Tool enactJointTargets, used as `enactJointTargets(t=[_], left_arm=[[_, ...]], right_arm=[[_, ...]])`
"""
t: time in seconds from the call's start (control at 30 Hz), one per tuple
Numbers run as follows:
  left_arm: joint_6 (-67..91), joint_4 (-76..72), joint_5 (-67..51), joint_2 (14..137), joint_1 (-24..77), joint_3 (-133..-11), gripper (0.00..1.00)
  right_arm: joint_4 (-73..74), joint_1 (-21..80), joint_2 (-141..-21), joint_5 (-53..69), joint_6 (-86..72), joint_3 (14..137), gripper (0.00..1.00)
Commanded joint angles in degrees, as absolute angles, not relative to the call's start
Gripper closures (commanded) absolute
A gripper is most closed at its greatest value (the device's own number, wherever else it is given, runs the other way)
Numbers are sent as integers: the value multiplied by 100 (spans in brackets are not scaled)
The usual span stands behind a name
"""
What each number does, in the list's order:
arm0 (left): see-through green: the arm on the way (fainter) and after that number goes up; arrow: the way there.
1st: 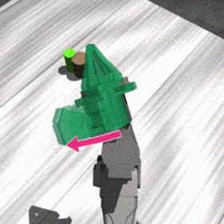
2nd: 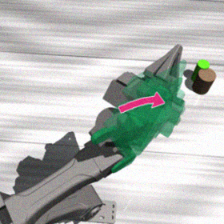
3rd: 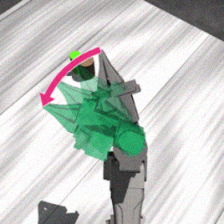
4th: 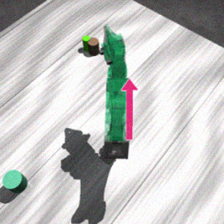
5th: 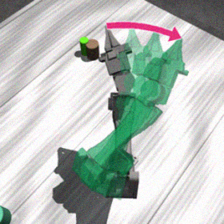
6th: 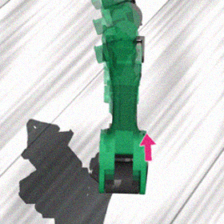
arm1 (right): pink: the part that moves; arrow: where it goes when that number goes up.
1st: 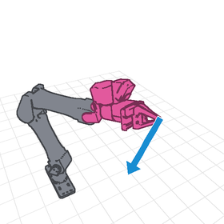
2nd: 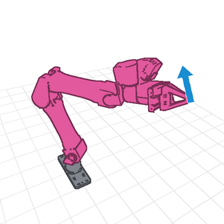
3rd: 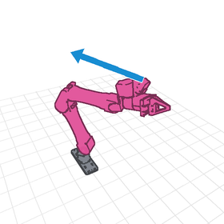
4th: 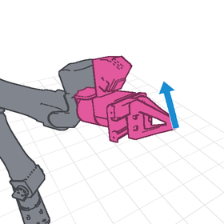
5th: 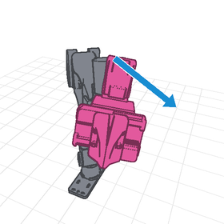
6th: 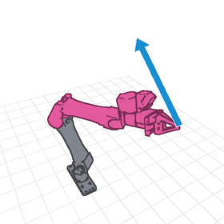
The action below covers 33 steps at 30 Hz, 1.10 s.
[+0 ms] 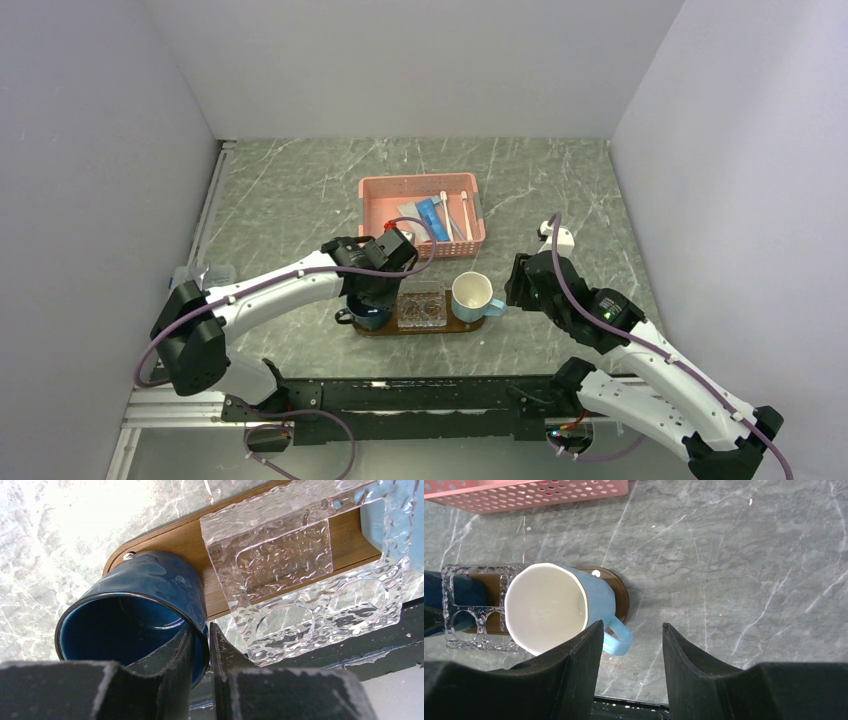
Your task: Prepare toiletry sets of a toothbrush and toothpaste on the tray
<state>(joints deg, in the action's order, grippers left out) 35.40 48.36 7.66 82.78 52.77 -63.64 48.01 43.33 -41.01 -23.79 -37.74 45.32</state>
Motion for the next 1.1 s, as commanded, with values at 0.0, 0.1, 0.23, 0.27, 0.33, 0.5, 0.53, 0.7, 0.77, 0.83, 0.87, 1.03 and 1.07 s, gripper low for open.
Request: enactJointTargets(t=[0.0, 0.1, 0.23, 0.27, 0.33, 0.5, 0.53, 0.7, 0.77, 0.83, 0.87, 1.03, 1.07], left_arm=[[3592, 4824, 960, 8206, 5326, -6488, 77], [3588, 4855, 966, 8168, 5339, -6517, 76], [3586, 4903, 968, 8132, 5359, -6588, 73], [3578, 4917, 960, 8120, 5361, -6602, 73], [3565, 4953, 949, 8091, 5361, -6650, 71], [3549, 5091, 933, 7989, 5379, -6820, 69], [3542, 5116, 932, 7964, 5379, -6847, 68], [3503, 5247, 951, 7915, 5380, -7005, 67], [3494, 5304, 966, 7902, 5379, -7071, 67], [3488, 5370, 982, 7879, 5386, -7165, 67], [3478, 5410, 1004, 7861, 5388, -7216, 67], [3377, 5679, 1264, 7719, 5388, -7595, 63], [3343, 5728, 1314, 7685, 5390, -7662, 63]], right_arm=[[4724, 4349, -4043, -2457, -3799, 4544, 51], [4720, 4348, -4043, -2456, -3813, 4544, 51], [4739, 4350, -4043, -2452, -3814, 4557, 50], [4738, 4355, -4043, -2452, -3810, 4561, 51], [4742, 4346, -4043, -2453, -3814, 4566, 50], [4737, 4351, -4092, -2444, -3798, 4594, 50], [4741, 4351, -4100, -2443, -3797, 4603, 50], [4732, 4346, -4129, -2452, -3764, 4654, 50], [4724, 4346, -4143, -2452, -3754, 4684, 50], [4713, 4350, -4177, -2452, -3729, 4725, 50], [4711, 4349, -4206, -2459, -3716, 4762, 50], [4687, 4357, -4399, -2489, -3597, 5040, 50], [4679, 4350, -4447, -2493, -3551, 5106, 50]])
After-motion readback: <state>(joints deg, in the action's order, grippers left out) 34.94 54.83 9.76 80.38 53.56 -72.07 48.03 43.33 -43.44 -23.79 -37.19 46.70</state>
